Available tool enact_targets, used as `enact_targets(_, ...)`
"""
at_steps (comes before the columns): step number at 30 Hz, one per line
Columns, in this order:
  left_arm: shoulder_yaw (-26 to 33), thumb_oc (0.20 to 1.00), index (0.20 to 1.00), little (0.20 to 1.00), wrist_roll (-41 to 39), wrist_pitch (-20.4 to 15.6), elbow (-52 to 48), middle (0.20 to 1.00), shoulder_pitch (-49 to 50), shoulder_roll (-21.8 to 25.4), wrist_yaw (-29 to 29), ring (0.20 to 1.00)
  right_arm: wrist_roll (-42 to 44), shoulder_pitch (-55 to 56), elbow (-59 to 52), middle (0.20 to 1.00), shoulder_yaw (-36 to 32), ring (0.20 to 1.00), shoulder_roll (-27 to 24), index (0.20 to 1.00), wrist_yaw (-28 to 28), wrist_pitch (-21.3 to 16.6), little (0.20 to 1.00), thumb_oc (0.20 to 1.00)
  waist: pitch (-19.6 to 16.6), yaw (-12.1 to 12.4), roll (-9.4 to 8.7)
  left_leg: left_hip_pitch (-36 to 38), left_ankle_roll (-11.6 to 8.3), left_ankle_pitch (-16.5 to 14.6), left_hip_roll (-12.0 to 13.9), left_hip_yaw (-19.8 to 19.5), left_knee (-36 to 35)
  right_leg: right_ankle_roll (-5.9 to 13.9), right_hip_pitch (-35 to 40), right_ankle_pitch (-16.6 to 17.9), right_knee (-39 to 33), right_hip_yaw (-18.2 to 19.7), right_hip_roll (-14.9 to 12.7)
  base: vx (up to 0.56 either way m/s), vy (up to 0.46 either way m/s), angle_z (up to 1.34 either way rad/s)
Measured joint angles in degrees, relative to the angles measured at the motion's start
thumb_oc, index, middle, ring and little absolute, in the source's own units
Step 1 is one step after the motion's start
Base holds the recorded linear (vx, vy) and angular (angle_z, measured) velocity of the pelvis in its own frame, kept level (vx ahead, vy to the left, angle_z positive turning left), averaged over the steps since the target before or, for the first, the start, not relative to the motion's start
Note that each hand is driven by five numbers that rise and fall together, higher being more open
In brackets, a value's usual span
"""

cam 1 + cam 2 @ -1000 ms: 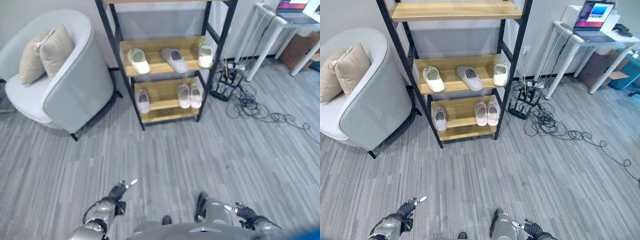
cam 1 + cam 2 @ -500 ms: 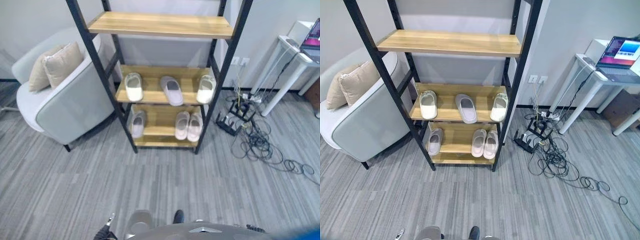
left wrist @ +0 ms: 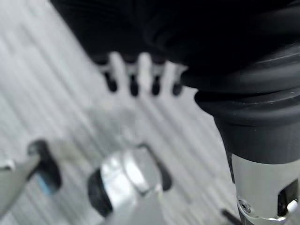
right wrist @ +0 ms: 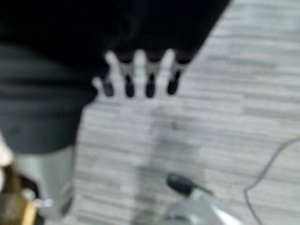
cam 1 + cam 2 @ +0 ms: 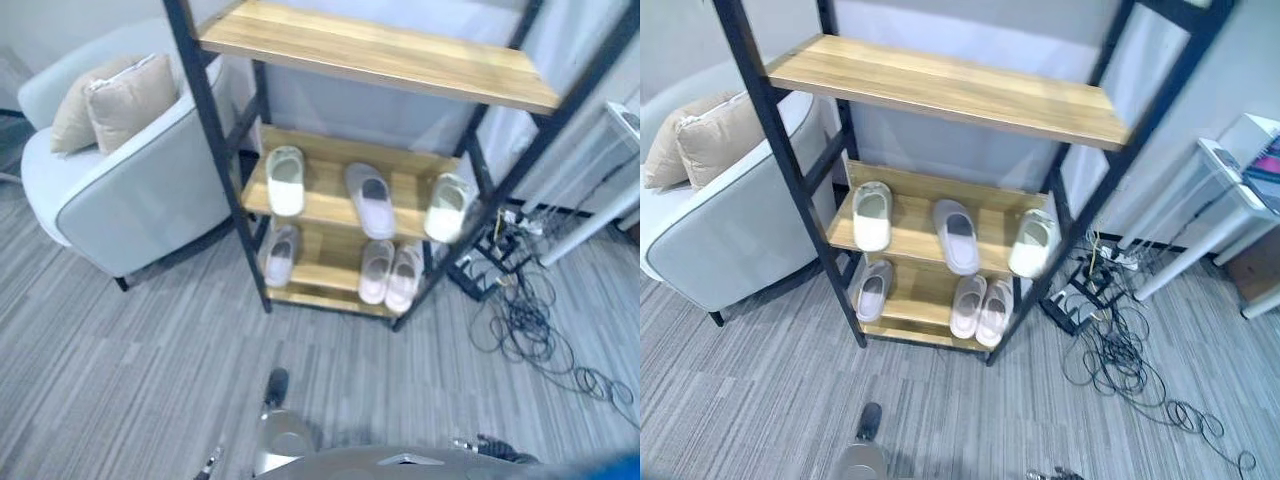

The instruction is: Arrange the slippers neatly on the shoe rack.

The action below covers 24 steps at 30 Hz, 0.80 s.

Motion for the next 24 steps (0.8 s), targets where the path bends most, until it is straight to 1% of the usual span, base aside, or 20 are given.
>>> enact_targets(2,-3.2,1.0,1.0,1.0,0.5,-0.1,-1.4,1.0,-2.1,0.7,0.2,1.0,0.1,0.1,-0.8,1.0,-0.1,1.0,1.0,1.0,0.1,0.0,1.0,1.0,0.1,-0.4,0.17,0.3,2.8,-2.4,-1.7,0.5,1.3,2.42,-3.0,-0.4,6.6,-0.7,-3.6,0.1,0.243,-0.06)
enact_targets(3,-4.8,1.0,1.0,1.0,0.5,-0.2,-3.8,1.0,-4.2,1.3,0.6,1.0,0.1,-0.2,-1.7,1.0,0.4,1.0,1.3,1.0,0.0,0.1,1.0,1.0,-0.1,-0.6,-0.34,-0.1,4.32,-4.1,-3.6,1.0,2.5,3.4,-5.7,2.0,10.3,-1.4,-7.6,0.09,0.301,-0.01)
enact_targets(4,-6.0,1.0,1.0,1.0,0.4,-0.9,-5.5,1.0,-5.6,1.7,0.8,1.0,0.1,-0.4,-2.2,1.0,0.6,1.0,1.4,1.0,0.1,0.1,1.0,1.0,0.0,-0.9,-0.41,-0.2,4.36,-3.7,-4.7,1.1,2.7,4.47,-7.5,1.6,13.7,-1.8,-10.1,0.13,0.271,0.11)
enact_targets(5,-6.0,1.0,1.0,1.0,-0.3,-1.5,-9.5,1.0,-9.5,2.8,1.6,1.0,0.1,-1.0,-4.2,1.0,1.7,1.0,1.6,1.0,-0.1,0.2,1.0,1.0,0.2,-1.2,-0.3,-0.8,5.45,-5.6,-6.0,1.2,3.9,6.12,-9.5,6.0,13.6,-1.4,-11.3,0.18,0.331,0.16)
enact_targets(6,-7.6,1.0,1.0,1.0,-0.7,-1.7,-11.6,1.0,-10.0,3.0,2.2,1.0,0.1,-1.2,-4.3,1.0,2.5,1.0,1.4,1.0,-0.1,0.2,1.0,1.0,0.4,-1.3,-0.04,-1.1,5.66,-5.7,-6.0,1.1,3.8,5.78,-10.6,6.6,16.9,-1.5,-11.6,0.2,0.226,0.15)
enact_targets(7,-8.7,1.0,1.0,1.0,-0.6,-2.5,-12.6,1.0,-10.5,2.9,2.3,1.0,0.1,-1.7,-5.1,1.0,2.7,1.0,1.1,1.0,-0.1,0.1,1.0,1.0,1.1,-1.9,1.78,-0.7,5.92,-5.8,-5.7,0.6,3.7,4.88,-13.1,7.8,21.9,-0.6,-11.5,0.11,0.093,0.12)
enact_targets(8,-9.1,1.0,1.0,1.0,-0.6,-3.0,-14.0,1.0,-11.1,2.2,2.4,1.0,0.1,-1.9,-5.8,1.0,2.7,1.0,0.8,1.0,-0.1,-0.1,1.0,1.0,1.2,-2.7,3.21,-0.2,6.65,-5.4,-5.4,0.1,3.2,6.17,-17.1,4.2,26.5,1.9,-10.9,0.12,0.082,0.22)
enact_targets(9,-9.0,1.0,1.0,1.0,-0.6,-3.7,-13.5,1.0,-11.2,2.3,2.3,1.0,0.2,-1.6,-5.6,1.0,3.0,1.0,0.9,1.0,-0.1,-0.2,1.0,1.0,0.6,-3.8,3.59,0.2,6.78,-5.3,-5.9,-0.1,2.6,6.61,-18.1,1.6,22.1,3.0,-9.9,0.1,0.052,0.08)
enact_targets(10,-8.8,1.0,1.0,1.0,-0.6,-3.8,-12.4,1.0,-9.2,2.4,2.4,1.0,0.2,-1.3,-5.2,1.0,3.6,1.0,1.2,1.0,-0.1,-0.1,1.0,1.0,0.1,-4.3,2.23,1.6,7.76,-4.9,-7.3,1.2,1.2,4.95,-18.2,2.8,13.3,1.2,-9.2,0.14,0.034,0.05)
enact_targets(11,-8.8,1.0,1.0,1.0,-0.7,-3.8,-11.3,1.0,-8.3,2.3,2.4,1.0,0.2,-1.3,-5.0,1.0,3.5,1.0,1.2,1.0,-0.2,0.0,1.0,1.0,0.1,-4.5,2.22,1.8,7.78,-4.9,-7.4,1.2,0.9,3.75,-18.2,3.6,9.2,0.0,-7.9,0.08,-0.022,0.08)
enact_targets(12,-8.3,1.0,1.0,1.0,-1.4,-3.6,-11.6,1.0,-6.6,0.8,2.4,1.0,0.2,-0.7,-4.8,1.0,3.5,1.0,1.2,1.0,-0.2,0.0,1.0,1.0,0.0,-5.2,2.31,2.0,7.76,-4.9,-7.3,1.0,0.5,2.46,-17.2,6.5,4.1,-1.3,-6.2,0.11,-0.026,0.28)
enact_targets(13,-8.5,1.0,1.0,1.0,-2.0,-3.4,-12.4,1.0,-3.9,-1.0,2.2,1.0,0.1,0.5,-4.7,1.0,3.4,1.0,0.9,1.0,-0.4,0.2,1.0,1.0,-0.1,-4.8,2.59,3.2,7.48,-4.8,-6.8,0.8,-0.1,2.46,-14.1,9.7,-0.6,-1.6,-5.2,0.13,-0.018,0.28)
enact_targets(15,-9.1,1.0,1.0,1.0,-1.8,-2.8,-12.6,1.0,0.2,-5.1,2.0,1.0,-0.8,0.7,-5.5,1.0,5.0,1.0,0.1,1.0,-1.2,0.3,1.0,1.0,-1.5,-3.7,4.52,4.1,5.53,-5.4,-6.0,0.0,-0.5,2.08,-10.3,11.8,-5.5,-1.3,-3.5,0.14,-0.047,0.17)
enact_targets(17,-10.4,1.0,1.0,1.0,-0.6,-2.7,-11.1,1.0,2.0,-5.8,1.9,1.0,-2.2,0.5,-8.7,1.0,6.0,1.0,-0.1,1.0,-1.5,0.0,1.0,1.0,-4.8,-3.0,4.86,5.1,3.78,-6.0,-5.3,-0.1,-0.9,1.04,-8.7,12.3,-7.5,-1.6,-2.6,0.11,-0.061,0.21)
enact_targets(18,-10.9,1.0,1.0,1.0,0.2,-2.7,-10.3,1.0,2.1,-5.7,2.0,1.0,-2.3,-1.6,-9.6,1.0,7.1,1.0,-0.4,1.0,-2.3,0.8,1.0,1.0,-5.9,-2.5,5.58,5.1,3.1,-6.3,-5.1,-0.4,-0.9,0.89,-8.0,12.3,-7.6,-2.3,-2.4,0.08,-0.038,0.06)
enact_targets(19,-11.8,1.0,1.0,1.0,0.7,-2.6,-8.4,1.0,1.3,-5.4,2.1,1.0,-2.8,-6.7,-9.7,1.0,9.7,1.0,-0.5,1.0,-2.8,3.7,1.0,1.0,-5.8,-2.6,5.32,5.2,2.72,-6.6,-4.8,-0.4,-0.6,0.88,-8.0,12.3,-7.8,-2.8,-2.2,0.01,-0.02,-0.04)
enact_targets(20,-11.8,1.0,1.0,1.0,1.1,-2.1,-8.3,1.0,0.3,-5.2,2.3,1.0,-3.4,-7.9,-16.8,1.0,11.4,1.0,-1.0,1.0,-4.0,3.1,1.0,1.0,-5.9,-2.6,4.93,4.8,2.66,-6.5,-4.5,-0.6,-0.4,0.9,-8.5,12.3,-7.8,-2.8,-1.8,-0.02,-0.009,0.19)
enact_targets(21,-10.8,1.0,1.0,1.0,1.8,-1.7,-10.4,1.0,0.2,-4.7,2.3,1.0,-3.9,-6.1,-25.9,1.0,9.8,1.0,-2.0,1.0,-4.6,-1.0,1.0,1.0,-5.5,-3.2,4.33,4.8,2.04,-6.4,-4.4,-0.6,-0.3,0.18,-9.0,12.7,-7.0,-2.8,-2.0,-0.03,-0.01,0.48)
enact_targets(22,-10.0,1.0,1.0,1.0,1.8,-1.8,-11.9,1.0,0.5,-4.6,2.3,1.0,-4.5,-4.8,-29.0,1.0,7.8,1.0,-0.8,1.0,-4.5,-3.9,1.0,1.0,-5.6,-3.5,3.86,4.9,1.75,-6.2,-4.2,-0.3,0.0,-1.54,-9.2,11.8,-5.5,-3.0,-2.2,-0.03,-0.008,0.47)
enact_targets(24,-10.3,1.0,1.0,1.0,1.8,-1.7,-12.1,1.0,0.6,-4.8,2.3,1.0,-6.0,-3.2,-28.9,1.0,9.5,1.0,-0.9,1.0,-4.2,-5.0,1.0,1.0,-5.9,-2.9,4.14,4.9,1.5,-6.2,-4.0,0.4,1.0,-1.45,-10.4,10.1,-2.0,-2.1,-2.3,-0.01,-0.015,-0.16)
